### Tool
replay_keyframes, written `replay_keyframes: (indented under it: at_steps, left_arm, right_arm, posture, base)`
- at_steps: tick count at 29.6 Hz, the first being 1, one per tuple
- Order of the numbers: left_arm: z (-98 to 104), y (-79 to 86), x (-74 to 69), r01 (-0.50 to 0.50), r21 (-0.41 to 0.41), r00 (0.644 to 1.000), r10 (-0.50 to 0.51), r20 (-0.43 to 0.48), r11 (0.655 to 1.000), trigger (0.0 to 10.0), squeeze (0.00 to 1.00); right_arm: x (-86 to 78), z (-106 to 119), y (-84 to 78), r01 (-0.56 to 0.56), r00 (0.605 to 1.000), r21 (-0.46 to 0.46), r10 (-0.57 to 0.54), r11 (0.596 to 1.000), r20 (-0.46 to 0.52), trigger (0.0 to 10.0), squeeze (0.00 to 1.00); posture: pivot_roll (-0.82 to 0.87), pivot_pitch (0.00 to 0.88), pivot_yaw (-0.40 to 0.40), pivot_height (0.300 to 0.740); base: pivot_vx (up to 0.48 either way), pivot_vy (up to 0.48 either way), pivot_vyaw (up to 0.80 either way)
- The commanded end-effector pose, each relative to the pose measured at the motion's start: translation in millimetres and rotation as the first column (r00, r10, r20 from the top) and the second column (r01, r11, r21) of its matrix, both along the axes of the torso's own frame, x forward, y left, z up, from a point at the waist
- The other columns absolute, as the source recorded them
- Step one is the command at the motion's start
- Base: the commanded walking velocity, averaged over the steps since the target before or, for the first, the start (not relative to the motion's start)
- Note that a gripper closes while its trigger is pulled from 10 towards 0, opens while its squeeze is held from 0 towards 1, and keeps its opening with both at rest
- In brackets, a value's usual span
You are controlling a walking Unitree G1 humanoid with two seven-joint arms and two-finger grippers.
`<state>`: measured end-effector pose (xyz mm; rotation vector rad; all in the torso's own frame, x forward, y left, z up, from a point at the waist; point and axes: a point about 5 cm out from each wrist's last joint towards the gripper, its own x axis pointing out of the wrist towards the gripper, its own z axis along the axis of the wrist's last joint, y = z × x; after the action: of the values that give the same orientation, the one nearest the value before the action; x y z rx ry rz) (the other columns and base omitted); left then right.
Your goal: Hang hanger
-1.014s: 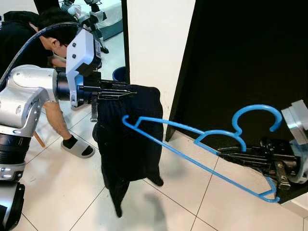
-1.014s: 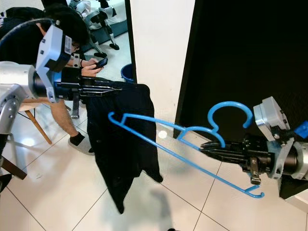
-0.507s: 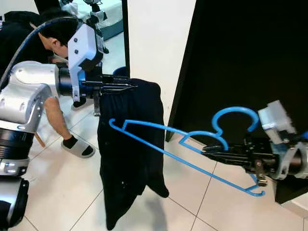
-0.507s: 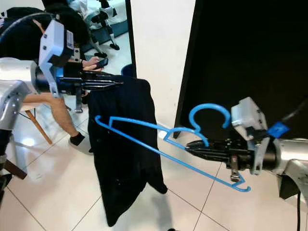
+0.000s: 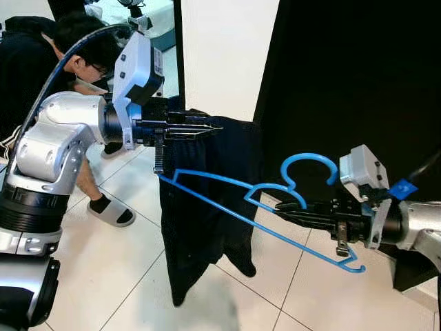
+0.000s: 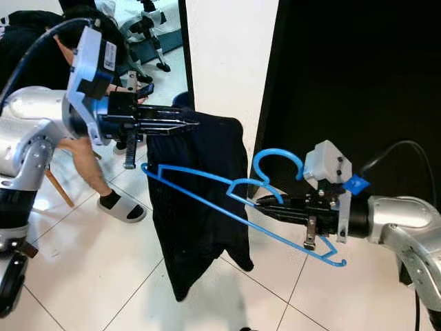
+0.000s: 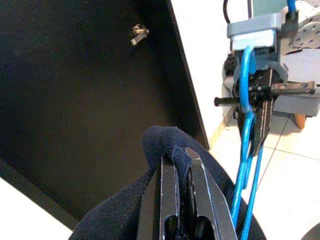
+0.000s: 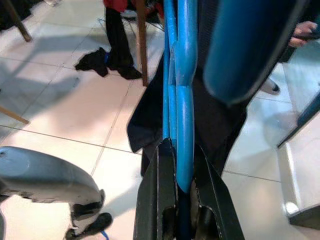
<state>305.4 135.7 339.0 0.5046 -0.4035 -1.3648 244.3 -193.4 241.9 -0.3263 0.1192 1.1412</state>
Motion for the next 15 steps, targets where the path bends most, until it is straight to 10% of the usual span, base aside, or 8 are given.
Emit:
replay_keyframes:
  at_steps: [1,15]
  left_arm:
    - [1,-5.6,-4.6,0.039,0.004,0.999,-0.039,0.011,0.999,10.0,0.00]
    - [1,-0.3,0.3,-0.020,-0.023,1.000,0.020,0.012,1.000,10.0,0.00]
  right_arm:
    - [3.2,-2,0.2,0.031,1.000,-0.015,-0.031,0.999,0.006,10.0,0.00]
    - [21.6,-3,-7.8,0.219,0.975,-0.086,-0.215,0.972,0.049,10.0,0.00]
  posture:
    - [0.04,0.119,-0.009,0.740]
    - [0.04,0.117,-0.009,0.740]
  base:
    - [0.000,0.000,0.00]
    - [0.000,0.000,0.00]
